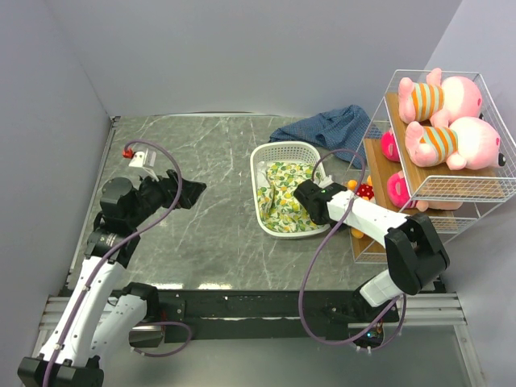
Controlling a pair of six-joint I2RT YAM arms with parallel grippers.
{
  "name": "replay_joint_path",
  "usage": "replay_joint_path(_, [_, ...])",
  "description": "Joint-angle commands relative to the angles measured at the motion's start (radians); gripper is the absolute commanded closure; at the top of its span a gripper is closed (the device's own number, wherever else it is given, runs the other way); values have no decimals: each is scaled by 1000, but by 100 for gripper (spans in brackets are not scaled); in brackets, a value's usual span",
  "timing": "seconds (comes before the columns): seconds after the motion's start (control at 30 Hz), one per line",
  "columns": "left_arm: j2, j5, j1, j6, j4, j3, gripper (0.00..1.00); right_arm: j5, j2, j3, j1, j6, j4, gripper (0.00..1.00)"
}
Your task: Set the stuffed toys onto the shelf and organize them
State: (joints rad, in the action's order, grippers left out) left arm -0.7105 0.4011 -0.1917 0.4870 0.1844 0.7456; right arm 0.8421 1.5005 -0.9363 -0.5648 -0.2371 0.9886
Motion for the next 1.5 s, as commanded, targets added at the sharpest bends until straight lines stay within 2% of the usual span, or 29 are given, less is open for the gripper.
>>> replay_joint_path(0.0, [-7, 25, -3, 12, -54, 0, 3, 26, -28, 22, 14, 2, 1, 88])
replay_joint_path(0.17, [-15, 44, -3, 28, -62, 1, 4, 0, 10, 54, 20, 16, -18, 80])
replay_joint_path(0.23, [-1, 36, -3, 28, -62, -6, 4, 0, 16, 53, 25, 16, -21, 75])
replay_joint_path(0.27, [3, 35, -3, 28, -60, -9, 4, 2, 20, 50, 31, 15, -18, 65])
replay_joint_path(0.3, [8, 35, -3, 25, -60, -11, 4, 5, 21, 47, 36, 13, -19, 64])
replay_joint_path(0.73, [22, 41, -3, 32, -71, -14, 4, 17, 79, 53, 65, 7, -18, 56])
replay_joint_path(0.97, [37, 18, -3, 19, -53, -11, 4, 25, 130, 24, 83, 1, -5, 47])
replay_joint_path(1.2, [28, 27, -3, 18, -53, -6, 4, 15, 116, -12, 39, 8, 1, 36])
replay_joint_path(1.47, [46, 10, -3, 18, -51, -18, 4, -70, 84, -41, -4, 58, 5, 30])
